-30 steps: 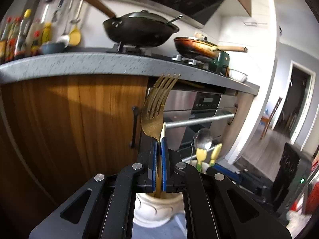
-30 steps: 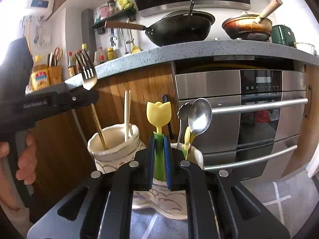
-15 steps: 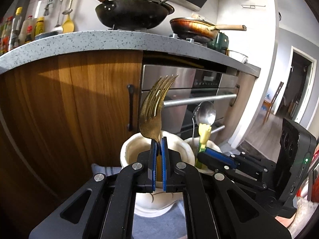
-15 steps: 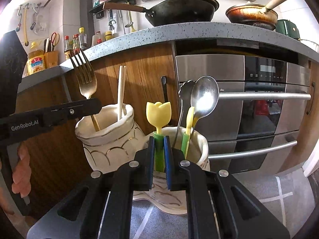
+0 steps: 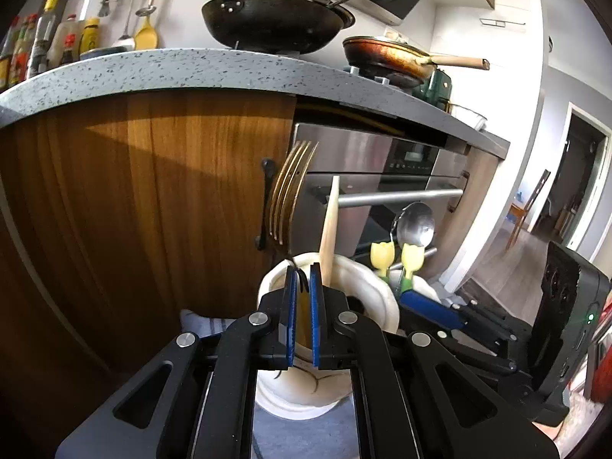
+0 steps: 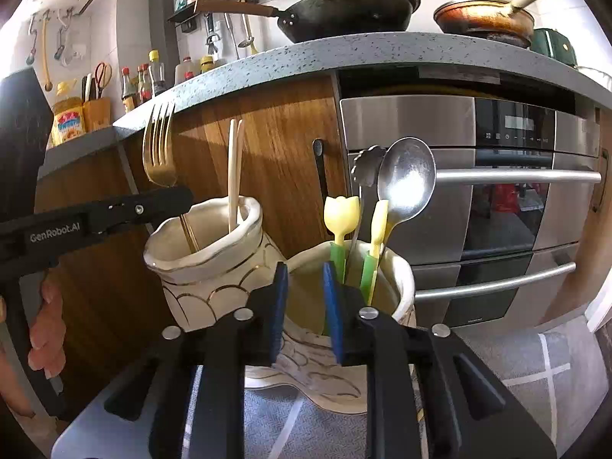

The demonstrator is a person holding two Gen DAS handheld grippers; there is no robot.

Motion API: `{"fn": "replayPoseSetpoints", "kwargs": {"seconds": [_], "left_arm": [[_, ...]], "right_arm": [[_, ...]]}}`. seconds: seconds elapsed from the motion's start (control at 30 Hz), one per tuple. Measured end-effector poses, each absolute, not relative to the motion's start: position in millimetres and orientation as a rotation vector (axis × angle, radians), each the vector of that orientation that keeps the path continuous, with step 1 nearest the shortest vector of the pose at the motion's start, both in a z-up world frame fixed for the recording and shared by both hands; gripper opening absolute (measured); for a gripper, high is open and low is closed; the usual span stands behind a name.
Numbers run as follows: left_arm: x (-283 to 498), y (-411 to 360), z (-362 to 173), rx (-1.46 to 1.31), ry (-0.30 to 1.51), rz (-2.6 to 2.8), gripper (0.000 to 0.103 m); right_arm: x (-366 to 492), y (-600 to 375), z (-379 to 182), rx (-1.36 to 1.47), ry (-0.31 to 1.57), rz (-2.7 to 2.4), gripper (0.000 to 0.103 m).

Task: Organize utensils
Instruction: 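Lower the gold fork and tulip spoon into the holder cups, then open both tools and withdraw them from the holder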

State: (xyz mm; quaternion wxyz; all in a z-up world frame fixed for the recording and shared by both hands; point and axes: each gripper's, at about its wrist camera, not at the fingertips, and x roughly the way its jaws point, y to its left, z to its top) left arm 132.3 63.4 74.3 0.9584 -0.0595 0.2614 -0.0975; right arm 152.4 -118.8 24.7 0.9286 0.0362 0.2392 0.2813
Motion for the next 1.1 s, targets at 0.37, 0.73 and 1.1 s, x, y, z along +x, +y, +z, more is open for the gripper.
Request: {"fn": "replayPoseSetpoints", "kwargs": {"seconds": [0.37,0.73,1.1], "left_arm": [[119.7,62.3,97.0,-0.092,0.486,-0.169,0.051],[74.2,35.0,101.2,-0.025,0.481,-0.162,0.095],[51.8,-21.8,54.2,0.077,0.539,-0.226,0.096]], "right_arm": [[126.4,-132.2,45.4,0.041,0.49,0.542,0.058],[84.2,-200.3,55.6,0.084,0.559,0.306,0.098],[80.9,-229.5,-13.5,0.051,0.706,0.158,0.098]]}}
